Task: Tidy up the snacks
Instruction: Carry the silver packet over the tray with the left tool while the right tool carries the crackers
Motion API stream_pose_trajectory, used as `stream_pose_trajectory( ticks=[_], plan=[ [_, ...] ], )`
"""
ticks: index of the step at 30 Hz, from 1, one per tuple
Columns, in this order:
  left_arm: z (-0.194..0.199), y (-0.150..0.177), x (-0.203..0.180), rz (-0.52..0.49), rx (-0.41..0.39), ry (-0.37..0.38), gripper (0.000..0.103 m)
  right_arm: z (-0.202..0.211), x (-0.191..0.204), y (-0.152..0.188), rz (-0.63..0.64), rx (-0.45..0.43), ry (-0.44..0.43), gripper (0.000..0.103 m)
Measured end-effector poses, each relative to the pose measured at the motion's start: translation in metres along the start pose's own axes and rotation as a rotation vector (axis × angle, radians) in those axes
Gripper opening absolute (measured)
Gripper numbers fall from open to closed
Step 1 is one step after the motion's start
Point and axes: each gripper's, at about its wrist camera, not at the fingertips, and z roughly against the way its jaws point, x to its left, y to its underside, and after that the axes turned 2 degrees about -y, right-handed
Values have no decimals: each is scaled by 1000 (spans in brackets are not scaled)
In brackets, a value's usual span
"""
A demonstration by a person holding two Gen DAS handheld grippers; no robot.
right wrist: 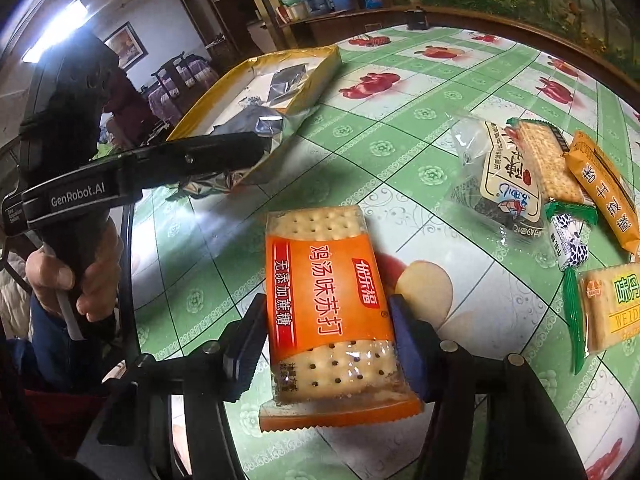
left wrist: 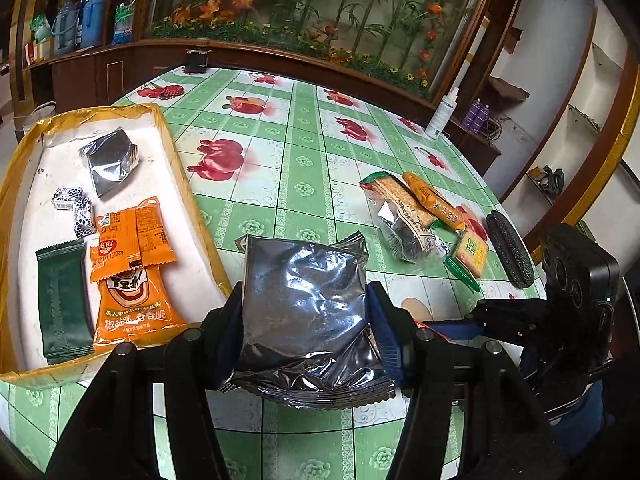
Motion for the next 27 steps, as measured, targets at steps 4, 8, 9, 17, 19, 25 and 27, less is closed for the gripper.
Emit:
stream_pose_trajectory(
  ticks=[4, 8, 9, 17, 19, 25, 27],
  plan=[
    [0, 0, -1, -5, -3, -1, 57, 1, 1, 1, -5, -13, 0, 57],
    [2, 0, 0, -3, -9, -2, 57, 5, 0, 0, -22, -37, 17, 55],
    [3, 0, 1, -3, -9, -2, 57, 8, -1, 0, -30, -49, 15, 55],
    [12, 0, 3, 6, -32, -9, 57, 22, -12, -3, -102, -112, 5, 55],
    [17, -2, 7, 14, -44, -10, 57, 26, -17, -4, -133, -128, -10, 55],
    [32, -6, 28, 56, -84, -41, 57, 33, -21, -6, -186, -166, -43, 55],
    [35, -6, 36, 70, -94, -56, 57, 33, -20, -8, -196, -175, -57, 55]
  ],
)
